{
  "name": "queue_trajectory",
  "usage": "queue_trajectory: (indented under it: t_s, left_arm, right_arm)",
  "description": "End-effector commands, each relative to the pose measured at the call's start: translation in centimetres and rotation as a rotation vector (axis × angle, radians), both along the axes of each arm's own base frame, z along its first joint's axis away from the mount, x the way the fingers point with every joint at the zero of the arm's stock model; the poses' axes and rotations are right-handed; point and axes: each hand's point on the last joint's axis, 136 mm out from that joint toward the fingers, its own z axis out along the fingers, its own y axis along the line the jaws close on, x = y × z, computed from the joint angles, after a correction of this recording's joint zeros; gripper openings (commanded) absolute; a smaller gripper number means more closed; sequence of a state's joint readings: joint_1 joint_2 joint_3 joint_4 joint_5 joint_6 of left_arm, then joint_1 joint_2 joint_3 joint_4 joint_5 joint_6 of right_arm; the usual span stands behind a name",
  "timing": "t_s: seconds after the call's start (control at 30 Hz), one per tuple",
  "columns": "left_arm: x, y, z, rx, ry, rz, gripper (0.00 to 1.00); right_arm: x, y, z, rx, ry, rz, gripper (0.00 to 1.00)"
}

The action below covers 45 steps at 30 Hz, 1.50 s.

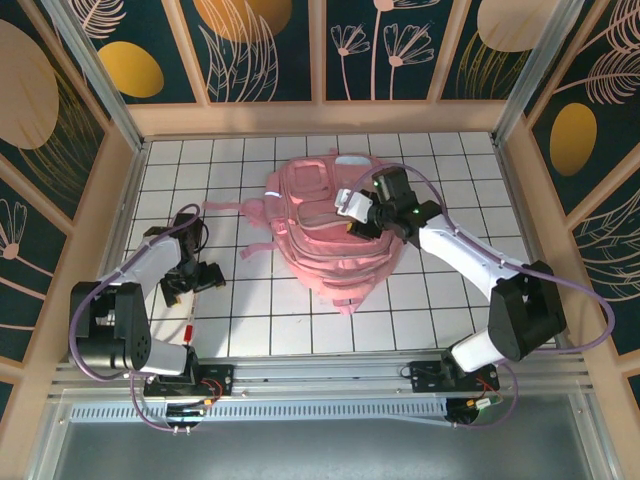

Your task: Pack the student bag

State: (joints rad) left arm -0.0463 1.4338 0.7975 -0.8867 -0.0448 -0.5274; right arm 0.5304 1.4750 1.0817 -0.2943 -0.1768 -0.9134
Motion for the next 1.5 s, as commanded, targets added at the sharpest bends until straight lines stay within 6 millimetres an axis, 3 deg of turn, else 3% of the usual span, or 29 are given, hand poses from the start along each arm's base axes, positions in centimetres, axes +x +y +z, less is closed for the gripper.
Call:
queue_trajectory:
  t_s: [0.0,0.1,0.3,0.43,0.57,0.83,0.9,1.0,1.1,1.17,1.3,1.4,1.47]
  left_arm:
    - [-1.2,0.3,-1.0,0.015,0.083,0.045,0.91]
    - [-1.2,0.7,-2.1,0.043,0.107,0.066,0.84]
    - [-1.8,0.1,-2.5,0.007,0.119,0.073,0.72]
    - [-2.4,0.0,-2.4,0.005,0.106,0.117,0.61]
    - [-3.5,-0.3,-3.6,-0.015,0.116,0.157,0.53]
    - [-3.2,-0.2,-2.9,-0.012,0.077,0.183,0.46]
    - [-3.4,-0.3,-3.3,-0.012,0.079,0.202,0.36]
    - [-3.9,-1.2,-3.8,-0.062,0.090,0.233,0.31]
    - [-3.7,-1.3,-3.5,-0.068,0.080,0.234,0.28]
    - [-3.2,-1.2,-2.9,-0.067,0.062,0.226,0.20]
    - [-1.9,-1.2,-1.5,-0.068,0.017,0.210,0.13]
    - [-0.9,-1.3,-0.4,-0.081,-0.012,0.214,0.12]
    - [-1.4,-1.5,0.0,-0.088,0.018,0.224,0.12]
  right_arm:
    - [-0.5,-0.3,0.3,-0.015,-0.030,0.042,0.58]
    - [0.1,-1.0,-0.9,-0.110,-0.051,0.020,0.59]
    - [1.6,-1.1,1.7,-0.065,-0.165,-0.042,0.58]
    - [1.3,-0.8,2.6,-0.011,-0.173,-0.037,0.57]
    - [0.4,-0.3,2.1,0.041,-0.108,-0.015,0.57]
    - [0.0,-0.1,1.8,0.062,-0.084,-0.013,0.56]
    - [-0.3,0.2,1.9,0.071,-0.059,0.003,0.56]
    - [-0.3,0.6,2.0,0.081,-0.040,0.007,0.55]
    - [-0.5,0.6,1.8,0.075,-0.030,0.013,0.55]
    - [-0.9,0.7,1.4,0.065,-0.014,0.032,0.55]
    - [-1.8,0.5,-0.1,0.013,0.022,0.071,0.55]
    - [-1.2,0.1,-0.7,-0.023,-0.001,0.047,0.56]
    - [-0.9,0.4,-0.7,-0.037,-0.027,0.047,0.59]
